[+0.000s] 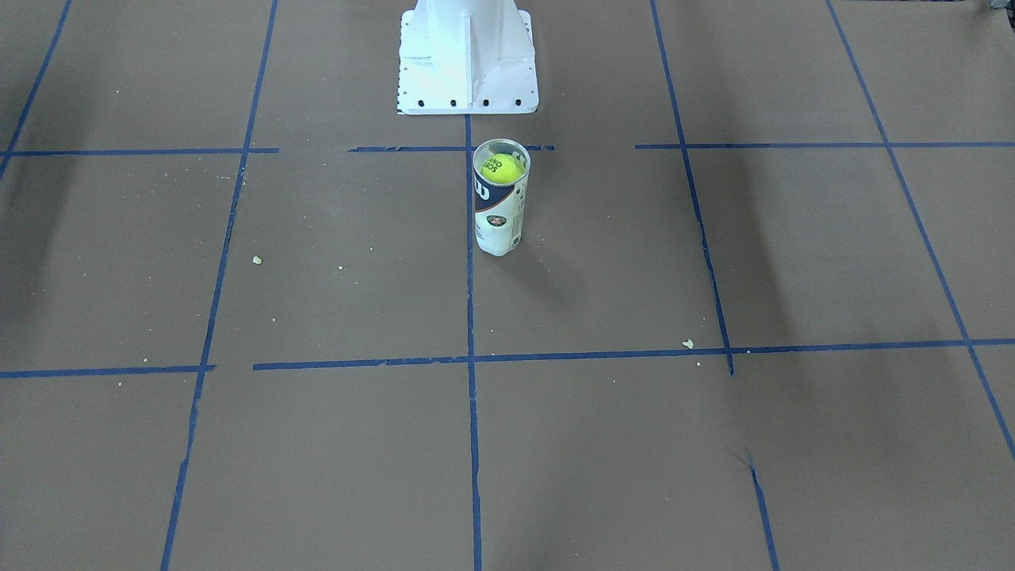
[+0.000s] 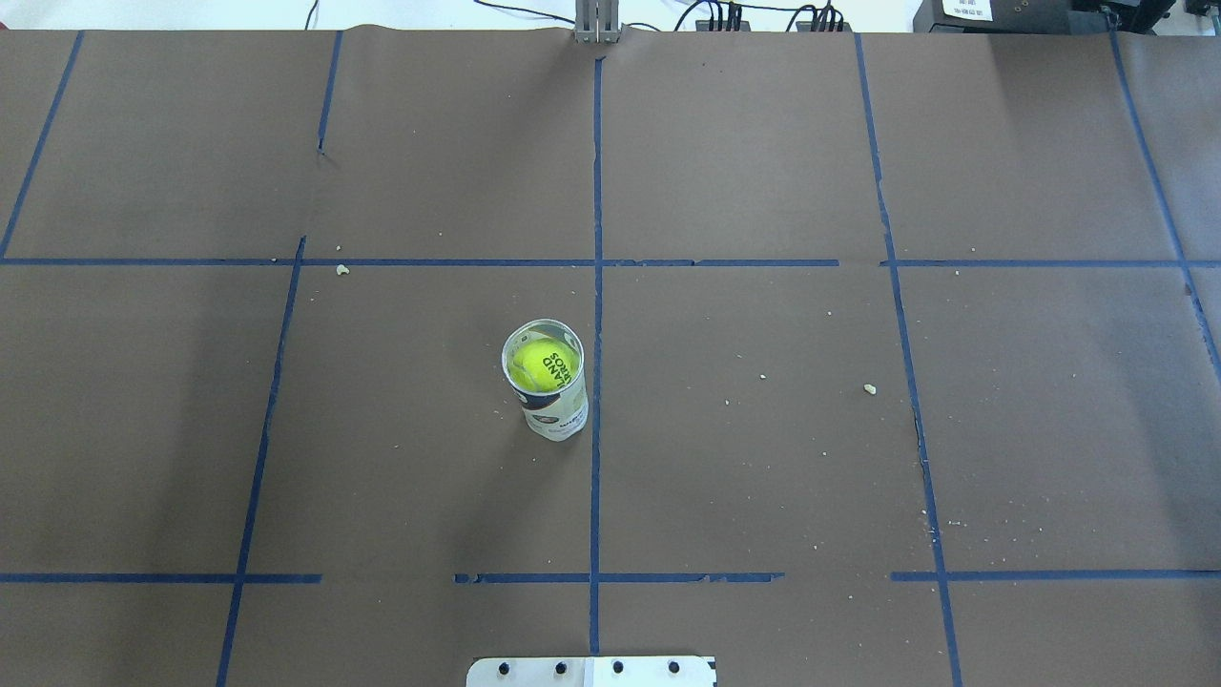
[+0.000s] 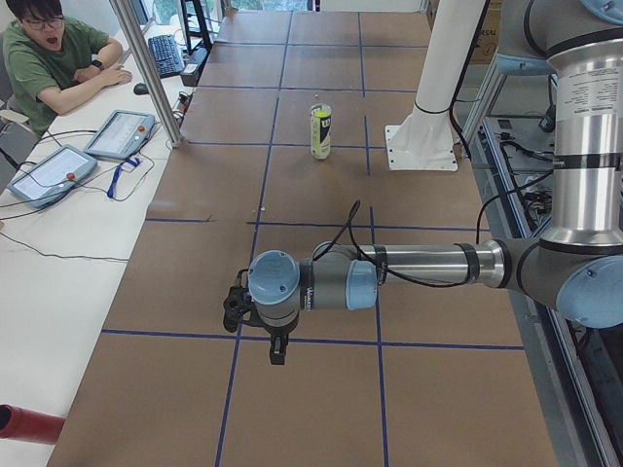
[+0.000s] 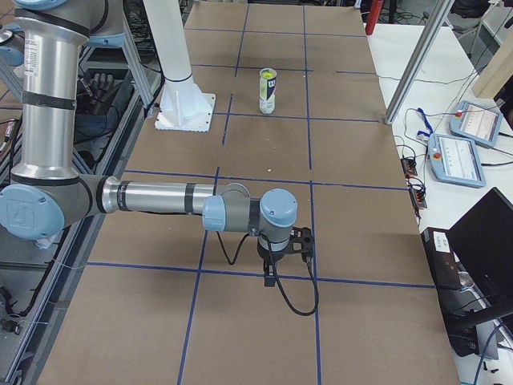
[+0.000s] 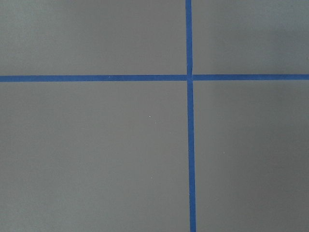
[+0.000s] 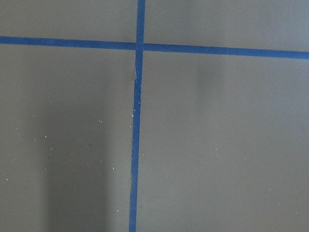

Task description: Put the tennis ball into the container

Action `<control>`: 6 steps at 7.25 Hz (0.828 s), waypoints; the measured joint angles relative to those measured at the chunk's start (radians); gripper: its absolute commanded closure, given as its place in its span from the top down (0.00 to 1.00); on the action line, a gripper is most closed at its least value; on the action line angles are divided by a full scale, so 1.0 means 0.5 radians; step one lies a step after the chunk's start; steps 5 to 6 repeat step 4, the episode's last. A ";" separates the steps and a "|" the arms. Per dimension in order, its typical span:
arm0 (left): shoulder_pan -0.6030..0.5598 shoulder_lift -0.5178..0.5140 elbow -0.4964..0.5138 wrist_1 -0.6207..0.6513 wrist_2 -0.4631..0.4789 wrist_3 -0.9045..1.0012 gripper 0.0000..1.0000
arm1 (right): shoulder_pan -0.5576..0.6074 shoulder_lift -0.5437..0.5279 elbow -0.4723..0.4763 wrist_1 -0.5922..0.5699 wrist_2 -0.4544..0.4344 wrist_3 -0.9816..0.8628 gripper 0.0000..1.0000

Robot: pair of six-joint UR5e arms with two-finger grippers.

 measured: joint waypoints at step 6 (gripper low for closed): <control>-0.003 0.000 -0.023 0.001 0.000 0.002 1.00 | 0.000 0.000 0.000 0.000 0.000 0.000 1.00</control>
